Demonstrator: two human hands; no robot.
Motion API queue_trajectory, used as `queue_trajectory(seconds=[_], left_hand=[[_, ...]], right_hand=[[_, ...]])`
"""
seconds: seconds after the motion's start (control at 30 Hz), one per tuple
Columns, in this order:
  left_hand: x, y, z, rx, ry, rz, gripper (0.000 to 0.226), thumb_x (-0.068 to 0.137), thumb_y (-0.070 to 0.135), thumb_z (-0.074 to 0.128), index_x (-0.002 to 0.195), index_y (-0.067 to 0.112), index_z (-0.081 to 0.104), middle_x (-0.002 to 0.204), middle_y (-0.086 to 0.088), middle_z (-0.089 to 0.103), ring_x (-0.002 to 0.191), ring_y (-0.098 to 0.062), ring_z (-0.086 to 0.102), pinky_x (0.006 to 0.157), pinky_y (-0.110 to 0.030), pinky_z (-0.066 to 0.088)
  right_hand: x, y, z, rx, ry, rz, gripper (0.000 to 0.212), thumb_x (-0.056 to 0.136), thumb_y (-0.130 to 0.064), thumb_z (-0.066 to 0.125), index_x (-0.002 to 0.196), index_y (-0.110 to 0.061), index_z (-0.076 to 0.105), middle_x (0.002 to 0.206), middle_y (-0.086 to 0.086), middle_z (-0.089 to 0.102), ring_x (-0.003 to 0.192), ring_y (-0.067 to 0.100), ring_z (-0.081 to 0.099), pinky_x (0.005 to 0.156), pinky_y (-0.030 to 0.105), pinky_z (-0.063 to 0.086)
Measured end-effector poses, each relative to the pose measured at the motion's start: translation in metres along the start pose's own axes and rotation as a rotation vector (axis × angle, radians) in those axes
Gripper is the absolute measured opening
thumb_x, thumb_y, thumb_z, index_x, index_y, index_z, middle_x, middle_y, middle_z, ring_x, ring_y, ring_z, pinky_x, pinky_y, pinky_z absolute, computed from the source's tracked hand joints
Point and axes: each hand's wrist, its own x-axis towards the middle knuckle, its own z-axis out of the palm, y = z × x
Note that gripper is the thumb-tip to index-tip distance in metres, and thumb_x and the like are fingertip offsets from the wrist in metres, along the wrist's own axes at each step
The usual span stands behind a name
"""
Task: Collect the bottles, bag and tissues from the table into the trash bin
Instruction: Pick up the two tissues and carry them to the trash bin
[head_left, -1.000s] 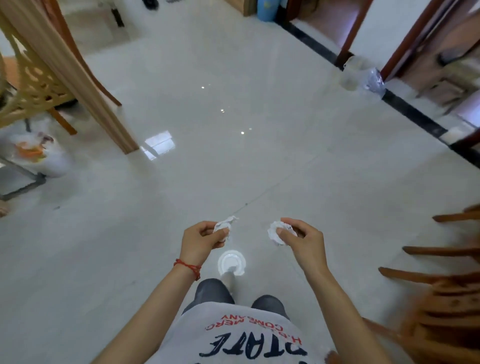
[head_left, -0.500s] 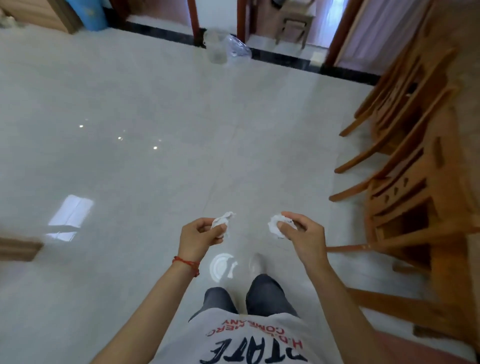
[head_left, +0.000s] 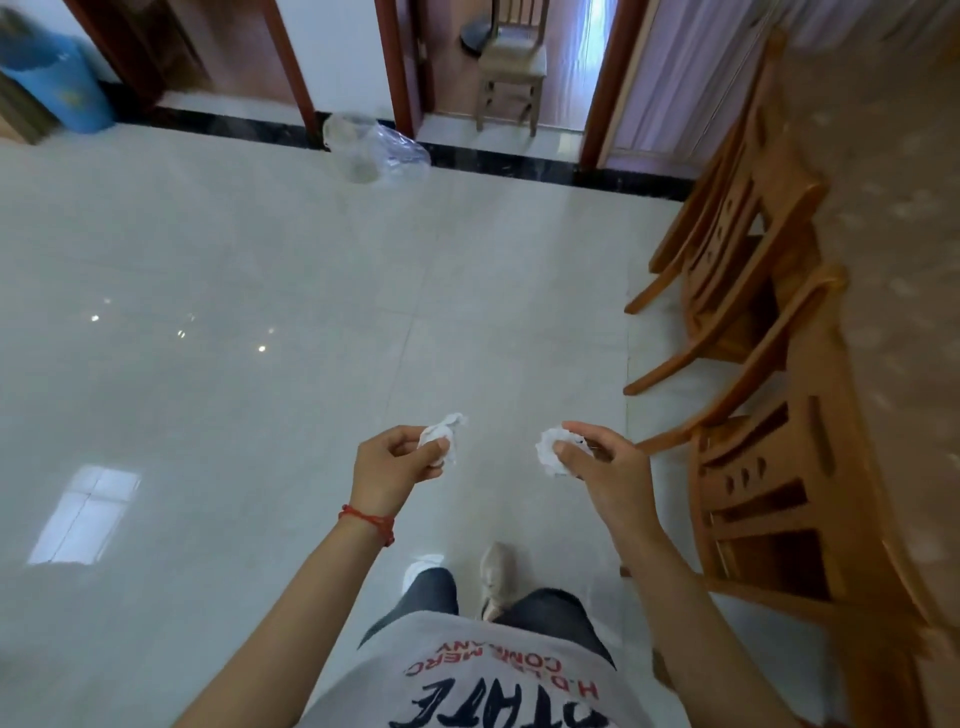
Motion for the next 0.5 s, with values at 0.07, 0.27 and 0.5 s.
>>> queue_trajectory(seconds=[0.07,0.27,0.5], left_hand=[[0.023,0.016,0.011,0.008,-0.001,0.006,0.012,0.077,0.001,0.068,0.088,-0.003,0.067,0.067,-0.009,0.064,0.049,-0.002,0.061,0.054,-0.015,0.054],[0.108,0.058,0.038,0.013,-0.032,-0.01,0.011,0.077,0.003,0.068,0.087,0.001,0.068,0.064,-0.003,0.067,0.051,-0.002,0.062,0.055,-0.016,0.054],[0.243,0.13,0.062,0.04,-0.09,0.01,0.012,0.077,0.002,0.067,0.089,0.0,0.067,0.072,-0.008,0.064,0.063,-0.017,0.061,0.057,-0.016,0.055]], right_hand=[[0.027,-0.014,0.0,0.006,0.01,0.001,0.025,0.078,-0.007,0.069,0.103,-0.009,0.068,0.084,-0.009,0.062,0.075,0.004,0.059,0.063,0.009,0.05],[0.112,-0.046,0.013,0.019,0.047,0.021,0.025,0.078,-0.007,0.068,0.103,-0.009,0.068,0.083,-0.009,0.062,0.075,0.005,0.059,0.068,0.015,0.051],[0.234,-0.099,0.051,0.054,0.116,0.049,0.021,0.078,-0.01,0.069,0.097,-0.016,0.067,0.088,-0.002,0.066,0.078,0.007,0.061,0.065,0.012,0.051]])
